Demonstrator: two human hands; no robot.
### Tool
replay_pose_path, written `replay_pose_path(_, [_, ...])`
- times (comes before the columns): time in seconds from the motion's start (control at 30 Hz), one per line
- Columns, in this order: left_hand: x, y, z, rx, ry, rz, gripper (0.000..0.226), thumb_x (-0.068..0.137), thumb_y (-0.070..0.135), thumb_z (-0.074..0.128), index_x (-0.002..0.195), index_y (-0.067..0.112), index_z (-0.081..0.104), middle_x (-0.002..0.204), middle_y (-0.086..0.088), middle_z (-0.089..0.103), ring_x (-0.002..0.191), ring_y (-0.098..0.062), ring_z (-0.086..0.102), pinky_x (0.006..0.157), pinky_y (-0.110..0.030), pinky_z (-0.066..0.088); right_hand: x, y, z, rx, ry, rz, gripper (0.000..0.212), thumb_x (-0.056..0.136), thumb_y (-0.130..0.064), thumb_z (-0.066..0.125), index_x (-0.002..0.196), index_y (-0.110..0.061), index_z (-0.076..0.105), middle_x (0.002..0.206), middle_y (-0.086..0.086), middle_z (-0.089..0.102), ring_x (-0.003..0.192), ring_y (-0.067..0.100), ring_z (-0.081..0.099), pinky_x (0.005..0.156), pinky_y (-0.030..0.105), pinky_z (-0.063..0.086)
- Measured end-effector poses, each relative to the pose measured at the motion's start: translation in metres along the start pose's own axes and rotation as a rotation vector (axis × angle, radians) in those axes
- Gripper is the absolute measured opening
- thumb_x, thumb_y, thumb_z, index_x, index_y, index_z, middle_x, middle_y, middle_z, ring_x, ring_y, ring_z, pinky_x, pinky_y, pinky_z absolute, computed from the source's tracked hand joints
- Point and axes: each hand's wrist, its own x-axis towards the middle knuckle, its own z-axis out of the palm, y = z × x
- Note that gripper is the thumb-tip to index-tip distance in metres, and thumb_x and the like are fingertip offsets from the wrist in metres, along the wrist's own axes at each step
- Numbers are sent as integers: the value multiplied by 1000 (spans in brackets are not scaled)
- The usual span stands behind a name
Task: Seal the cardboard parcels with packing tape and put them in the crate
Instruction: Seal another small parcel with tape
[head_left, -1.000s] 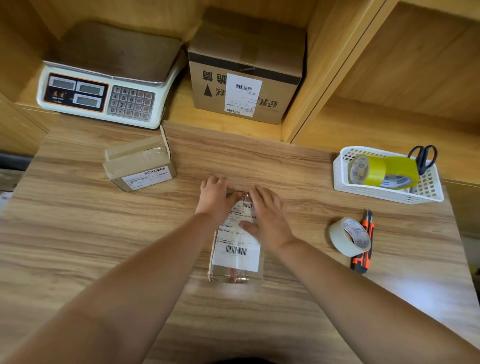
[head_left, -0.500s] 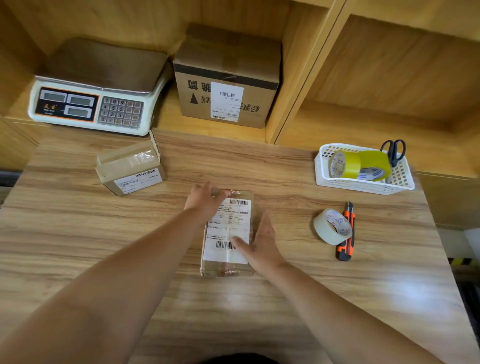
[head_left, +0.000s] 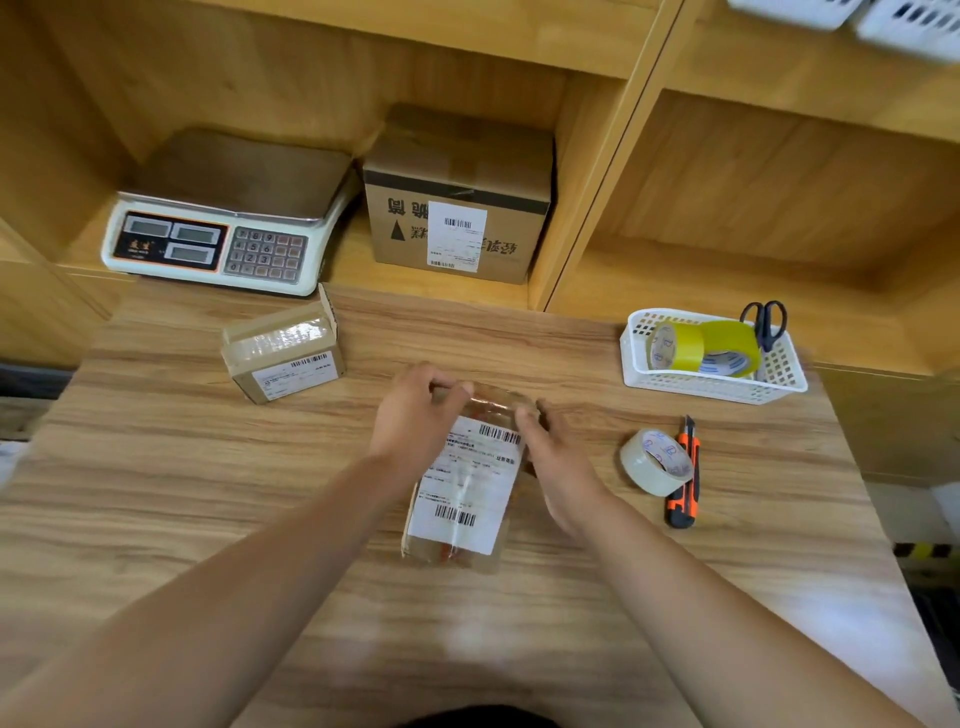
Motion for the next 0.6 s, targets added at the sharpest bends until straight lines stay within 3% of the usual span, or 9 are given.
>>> replay_pose_path(0.03, [-6,3,-2,-13,33,26,20,90,40,59,95,21,62,96,10,57,77,2,53,59,-12,37,-4,-2,-1,-15,1,-32,96,68,-78,58,143,-23,35,138,0,49,125,11,48,107,32,38])
replay_pose_path(0.1, [-19,8,-6,-64,82,65,17,89,36,62,95,20,61,102,13,52,87,8,49,65,-8,34,-14,-8,0,-59,28,-126,35,87,-56,55,114,-34,52,116,-12,56,106,-9,53,91,9,40])
replay_pose_path(0.17, [-30,12,-8,-121,110,85,15,87,33,66,96,23,59,105,16,49,93,11,46,69,-4,36,-20,-11,1,-161,70,-219,14,90,-49,55,101,-40,53,113,-10,53,108,-3,51,91,15,40])
replay_pose_path(0.23, [-40,13,-9,-154,121,98,18,85,29,69,97,25,56,105,18,46,96,11,45,74,1,34,-25,-9,1,-175,55,-247,32,89,-42,60,119,-35,51,123,-4,44,117,10,45,96,23,36])
replay_pose_path(0.3, [-49,10,-10,-172,103,97,29,83,26,70,104,31,51,105,22,43,100,4,45,80,-5,36,-31,-8,1,-116,36,-218,52,87,-31,67,132,-23,43,124,-5,38,120,12,44,98,24,38])
replay_pose_path(0.4, [-63,0,-13,-142,-11,114,49,83,23,67,123,38,43,115,24,41,112,-3,35,93,-20,33,-42,-6,-4,-189,-4,-237,56,78,-25,77,121,-36,42,118,-10,38,118,9,42,92,17,39])
replay_pose_path(0.47, [-71,-7,-16,-110,-97,128,57,83,23,66,134,34,41,119,23,40,116,-1,28,95,-21,28,-46,-6,-6,-275,-48,-222,66,72,-24,80,125,-37,41,123,-10,37,123,9,38,99,22,38])
replay_pose_path(0.53, [-76,-11,-18,-126,-145,138,58,83,21,68,134,33,43,114,28,40,116,-2,29,97,-22,29,-50,-6,-6,-314,-107,-181,81,63,-32,80,133,-34,39,130,-11,36,125,7,36,104,28,37])
replay_pose_path(0.6, [-78,-12,-19,-214,-188,106,56,81,17,72,128,33,46,112,29,41,113,-2,39,95,-21,36,-54,-5,-5,-277,-155,-157,87,53,-39,77,132,-35,41,131,-9,43,120,7,44,95,23,43])
